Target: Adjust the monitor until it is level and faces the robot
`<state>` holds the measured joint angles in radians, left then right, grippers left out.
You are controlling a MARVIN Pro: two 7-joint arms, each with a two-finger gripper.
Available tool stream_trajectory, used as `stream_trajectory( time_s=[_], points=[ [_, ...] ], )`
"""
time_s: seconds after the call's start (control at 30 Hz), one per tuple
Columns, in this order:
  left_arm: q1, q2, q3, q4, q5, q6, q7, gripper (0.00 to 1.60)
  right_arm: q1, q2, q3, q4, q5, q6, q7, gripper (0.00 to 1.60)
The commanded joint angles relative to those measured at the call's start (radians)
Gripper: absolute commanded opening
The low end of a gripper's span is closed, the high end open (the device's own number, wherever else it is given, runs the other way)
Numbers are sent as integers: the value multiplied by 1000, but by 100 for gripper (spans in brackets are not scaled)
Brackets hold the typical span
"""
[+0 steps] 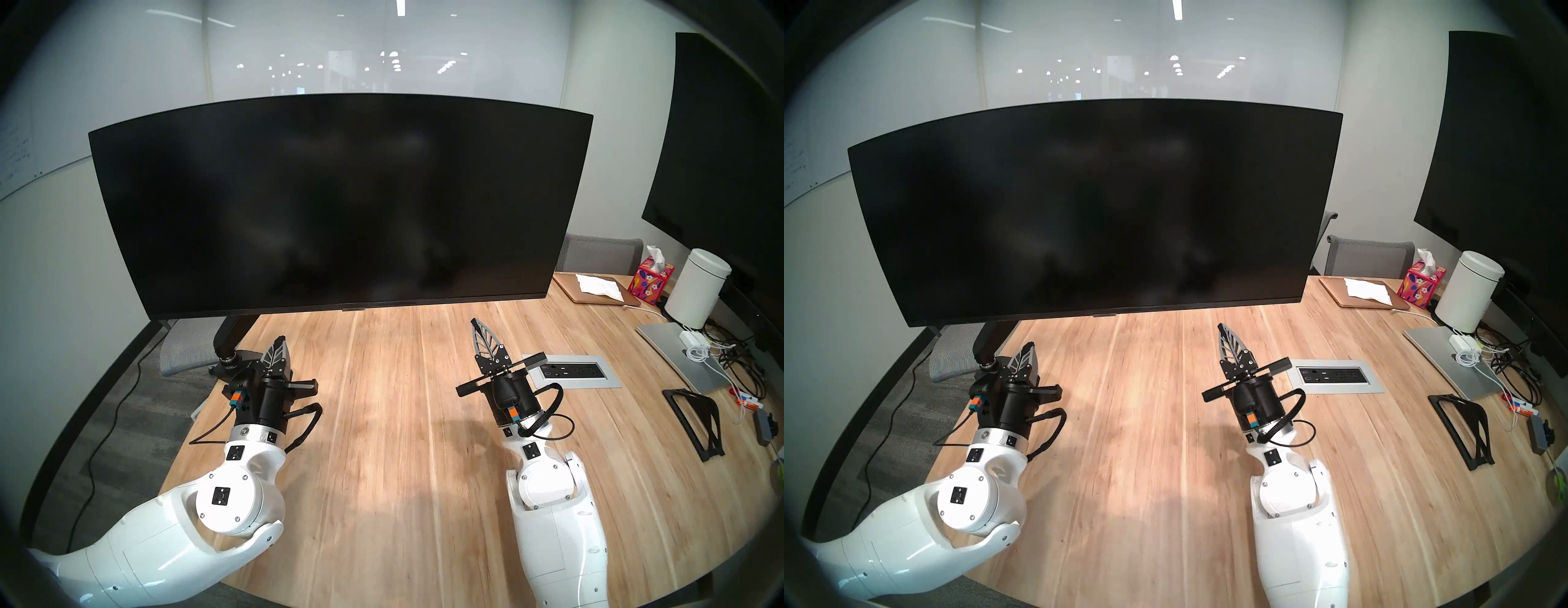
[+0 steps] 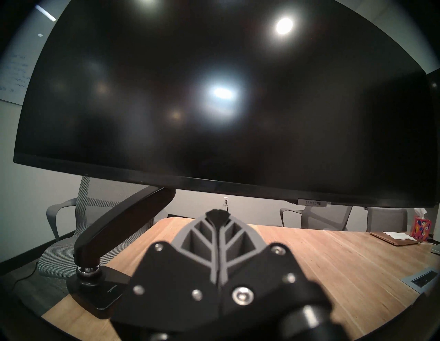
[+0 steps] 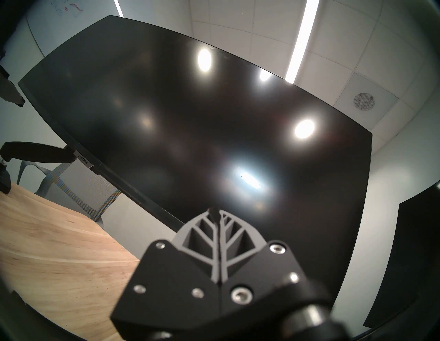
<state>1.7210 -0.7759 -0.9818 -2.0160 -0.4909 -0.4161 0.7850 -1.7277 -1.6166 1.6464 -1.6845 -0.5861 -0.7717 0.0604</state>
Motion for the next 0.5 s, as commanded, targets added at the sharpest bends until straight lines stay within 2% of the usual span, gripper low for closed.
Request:
stream_trajectory(
  time_s=[0.0,0.1,0.13,0.17,0.2,0.23,0.47],
  points=[
    [-5,-4,0,-20,9,-20,-7,0,9,0,-2,-16,4,-5,-2,13],
    [-5,-7,0,-17,10,-29,-5,0,9,0,-2,-16,4,-5,-2,13],
    [-5,-13,0,-18,8,-29,3,18,9,0,-2,-16,4,-5,-2,13],
    [-5,-13,0,-19,5,-27,3,58,9,0,-2,-16,4,-5,-2,13],
    [-5,-11,-1,-21,-4,-28,0,89,9,0,-2,-16,4,-5,-2,13],
    [-5,-11,0,-21,-4,-28,0,160,9,0,-2,-16,4,-5,-2,13],
    [-5,-11,0,-21,-4,-29,0,160,9,0,-2,-16,4,-5,-2,13]
  ],
)
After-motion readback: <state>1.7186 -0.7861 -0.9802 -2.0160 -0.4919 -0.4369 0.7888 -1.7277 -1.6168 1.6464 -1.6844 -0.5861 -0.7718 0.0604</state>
